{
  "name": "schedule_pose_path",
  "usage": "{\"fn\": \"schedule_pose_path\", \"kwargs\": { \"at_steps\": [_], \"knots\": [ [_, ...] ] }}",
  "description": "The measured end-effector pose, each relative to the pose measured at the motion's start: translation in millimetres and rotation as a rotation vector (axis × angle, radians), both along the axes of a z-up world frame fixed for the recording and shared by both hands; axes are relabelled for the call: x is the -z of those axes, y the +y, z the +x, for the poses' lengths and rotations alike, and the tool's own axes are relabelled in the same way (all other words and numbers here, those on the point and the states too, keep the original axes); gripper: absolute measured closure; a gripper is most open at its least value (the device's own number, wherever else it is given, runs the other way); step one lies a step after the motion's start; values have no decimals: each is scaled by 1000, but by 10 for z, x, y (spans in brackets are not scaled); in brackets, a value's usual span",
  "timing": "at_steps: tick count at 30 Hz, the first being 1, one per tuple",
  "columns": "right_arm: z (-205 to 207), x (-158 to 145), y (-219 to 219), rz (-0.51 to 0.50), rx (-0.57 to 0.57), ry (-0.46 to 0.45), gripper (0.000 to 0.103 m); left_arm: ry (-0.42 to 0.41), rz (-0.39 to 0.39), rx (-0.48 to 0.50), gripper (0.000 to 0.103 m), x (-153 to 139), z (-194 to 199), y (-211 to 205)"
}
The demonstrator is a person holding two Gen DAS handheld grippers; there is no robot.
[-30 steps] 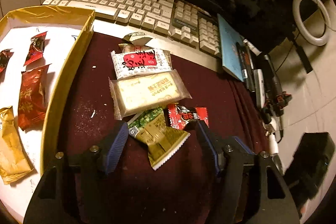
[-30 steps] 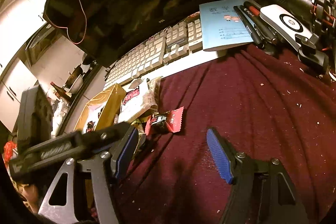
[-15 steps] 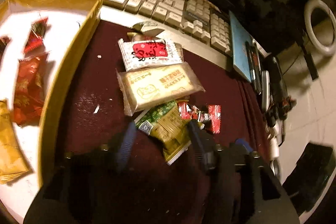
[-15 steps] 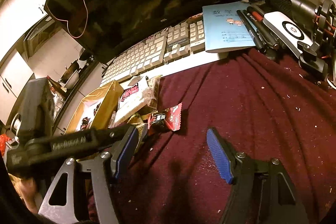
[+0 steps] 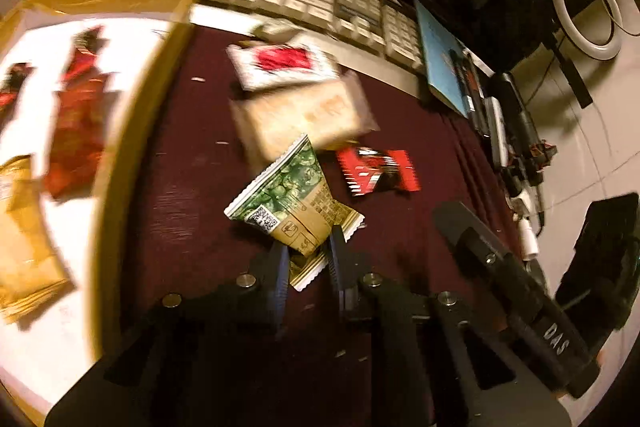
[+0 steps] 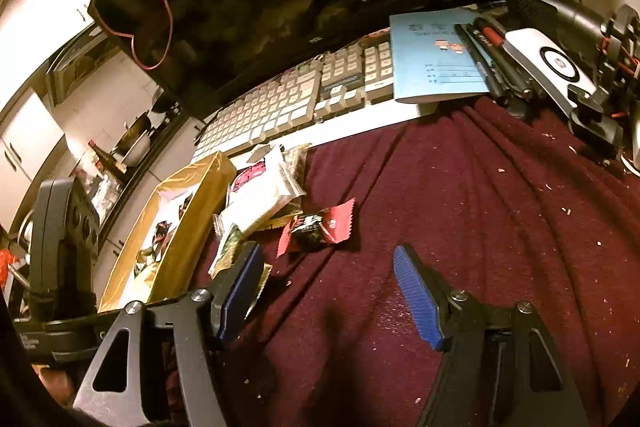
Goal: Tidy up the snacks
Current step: 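Grasp the green pea packet with the left tool while the right tool grasps a red candy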
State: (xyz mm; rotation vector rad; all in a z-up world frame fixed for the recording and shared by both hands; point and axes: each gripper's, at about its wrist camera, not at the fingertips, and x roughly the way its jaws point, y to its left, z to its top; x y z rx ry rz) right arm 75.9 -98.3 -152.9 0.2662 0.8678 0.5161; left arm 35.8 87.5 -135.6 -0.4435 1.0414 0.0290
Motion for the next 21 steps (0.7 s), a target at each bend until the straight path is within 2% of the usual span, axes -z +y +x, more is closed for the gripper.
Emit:
{"fn": "schedule_pose_path", "kwargs": {
  "at_steps": [1, 2, 4, 7, 11, 12, 14, 16, 18, 21],
  "knots": [
    [8, 4, 29, -15, -10, 10, 33, -17, 40, -17, 89, -39, -42, 29],
    [24, 6, 55, -26, -17, 15, 33, -24, 49, -23, 90, -39, -31, 31],
    [69, 3, 142, -58, -45, 26, 33, -36, 14, -48, 90, -14, -6, 108],
    [176, -26, 250, -108, -41, 45, 33, -16, 11, -38, 88, 54, 71, 98],
    [385, -35, 404, -163, -29, 75, 34, -30, -13, -56, 88, 70, 101, 132],
    [426, -7, 452, -185, -26, 90, 40, -30, -9, -46, 88, 65, 99, 122],
    [487, 80, 549, -223, -28, 117, 45, -25, -14, -42, 88, 54, 87, 113],
    [451, 96, 649, -284, -28, 81, 52, -29, -42, -39, 83, 33, 61, 134],
    [407, 115, 738, -346, -26, 49, 57, -50, -89, -39, 71, 6, 47, 165],
    [356, 100, 772, -366, -18, 23, 71, -44, -95, -67, 66, -2, 92, 179]
  ]
}}
